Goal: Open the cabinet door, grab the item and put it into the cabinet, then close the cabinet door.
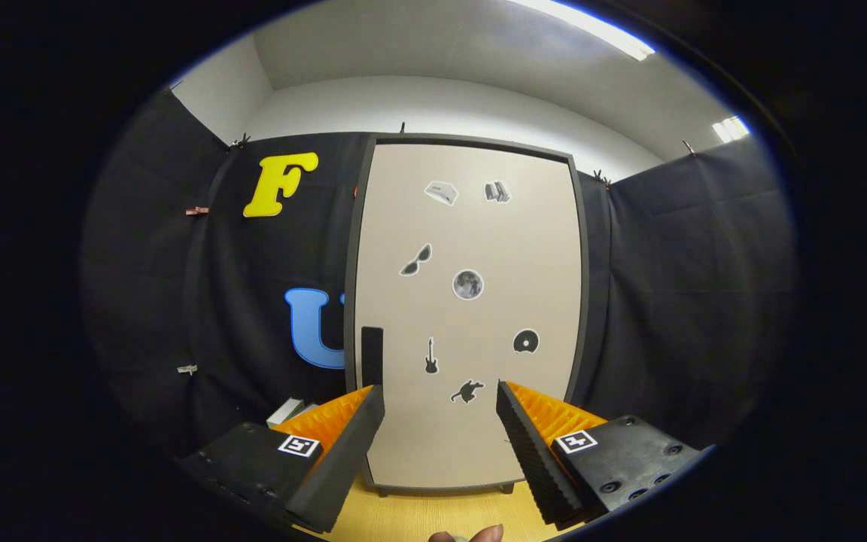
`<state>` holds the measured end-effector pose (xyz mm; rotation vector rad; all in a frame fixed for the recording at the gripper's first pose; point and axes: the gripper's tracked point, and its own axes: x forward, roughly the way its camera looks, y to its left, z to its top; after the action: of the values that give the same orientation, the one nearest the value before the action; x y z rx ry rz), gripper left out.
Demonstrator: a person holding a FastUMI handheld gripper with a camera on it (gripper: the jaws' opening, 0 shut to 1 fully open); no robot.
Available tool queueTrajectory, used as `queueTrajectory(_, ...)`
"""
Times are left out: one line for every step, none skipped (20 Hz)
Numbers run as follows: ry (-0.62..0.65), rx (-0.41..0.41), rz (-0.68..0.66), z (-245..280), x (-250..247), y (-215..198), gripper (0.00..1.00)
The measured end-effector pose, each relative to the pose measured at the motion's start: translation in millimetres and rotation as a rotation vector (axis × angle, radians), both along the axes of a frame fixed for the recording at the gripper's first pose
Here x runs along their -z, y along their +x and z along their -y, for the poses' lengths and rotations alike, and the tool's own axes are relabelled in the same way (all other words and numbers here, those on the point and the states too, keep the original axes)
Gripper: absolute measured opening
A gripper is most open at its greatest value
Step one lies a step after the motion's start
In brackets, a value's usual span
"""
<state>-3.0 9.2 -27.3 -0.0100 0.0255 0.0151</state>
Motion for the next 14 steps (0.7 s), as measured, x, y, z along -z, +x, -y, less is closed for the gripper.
queueTrajectory(0.005, -0.004, -0.008, -0.8, 5.5, 2.1, 0.97)
queueTrajectory(0.008, -0.013, -0.014, -3.2, 9.2, 5.9, 0.97)
queueTrajectory(0.012, -0.022, -0.019, -6.0, 11.3, 10.4, 0.97)
queueTrajectory(0.023, -0.034, -0.023, -11.0, 12.5, 15.5, 0.97)
queueTrajectory(0.041, -0.057, -0.029, -20.3, 13.5, 21.7, 0.97)
queueTrajectory(0.06, -0.085, -0.037, -33.1, 14.4, 30.9, 0.97)
queueTrajectory(0.067, -0.1, -0.04, -42.2, 15.8, 42.2, 0.97)
queueTrajectory(0.068, -0.11, -0.043, -52.1, 17.4, 55.5, 0.97)
queueTrajectory(0.068, -0.117, -0.049, -62.0, 21.0, 69.9, 0.97)
queueTrajectory(0.067, -0.12, -0.054, -71.2, 25.7, 85.0, 0.97)
queueTrajectory(0.067, -0.118, -0.062, -78.3, 30.9, 99.8, 0.97)
queueTrajectory(0.068, -0.109, -0.068, -83.1, 36.6, 113.8, 0.97)
queueTrajectory(0.074, -0.098, -0.076, -86.1, 42.7, 127.1, 0.97)
queueTrajectory(0.081, -0.086, -0.084, -88.3, 48.6, 138.9, 0.97)
